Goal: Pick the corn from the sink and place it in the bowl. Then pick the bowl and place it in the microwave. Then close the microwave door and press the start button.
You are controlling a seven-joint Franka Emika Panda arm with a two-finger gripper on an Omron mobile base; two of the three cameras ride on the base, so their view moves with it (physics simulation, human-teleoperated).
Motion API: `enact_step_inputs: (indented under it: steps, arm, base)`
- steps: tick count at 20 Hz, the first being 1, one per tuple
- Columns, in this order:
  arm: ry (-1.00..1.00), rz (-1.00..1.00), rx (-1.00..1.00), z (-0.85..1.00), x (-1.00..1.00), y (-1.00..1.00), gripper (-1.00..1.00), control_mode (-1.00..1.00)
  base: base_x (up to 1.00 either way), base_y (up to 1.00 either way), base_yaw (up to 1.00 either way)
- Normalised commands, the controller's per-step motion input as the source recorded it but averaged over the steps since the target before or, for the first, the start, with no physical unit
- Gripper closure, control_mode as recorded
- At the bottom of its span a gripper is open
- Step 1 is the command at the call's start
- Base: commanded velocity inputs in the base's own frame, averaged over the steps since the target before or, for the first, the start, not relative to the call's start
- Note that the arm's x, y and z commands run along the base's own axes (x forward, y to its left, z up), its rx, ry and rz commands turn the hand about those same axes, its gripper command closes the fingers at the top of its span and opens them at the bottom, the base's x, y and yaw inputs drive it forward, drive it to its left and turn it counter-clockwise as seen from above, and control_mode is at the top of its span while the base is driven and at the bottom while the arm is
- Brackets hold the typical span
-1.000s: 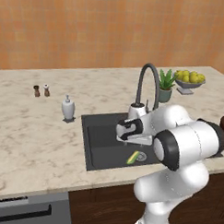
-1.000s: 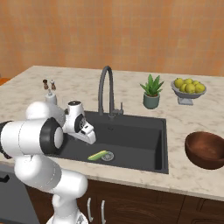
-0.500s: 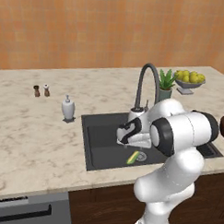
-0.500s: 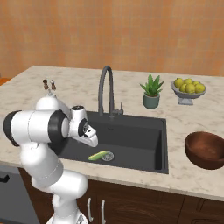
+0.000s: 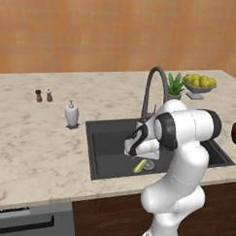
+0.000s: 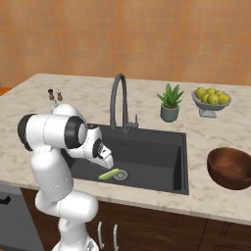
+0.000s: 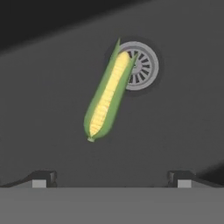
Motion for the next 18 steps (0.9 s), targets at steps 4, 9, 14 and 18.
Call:
enact_step_inputs:
  steps: [4, 9, 14, 18]
  arm:
    - [0.0, 0.0, 0.0, -0.34, 0.27, 0.0, -1.0, -1.0]
    - [0.0, 0.0, 0.0, -0.34, 0.23, 0.0, -1.0, -1.0]
    - [0.0, 0.0, 0.0, -0.36, 0.27, 0.0, -1.0, -1.0]
    - [0.0, 0.0, 0.0, -0.4, 0.38, -0.01, -1.0, -1.0]
  base:
    - [0.0, 0.0, 0.0]
    - [0.0, 0.0, 0.0]
    - [0.0, 0.0, 0.0]
    - [0.0, 0.0, 0.0]
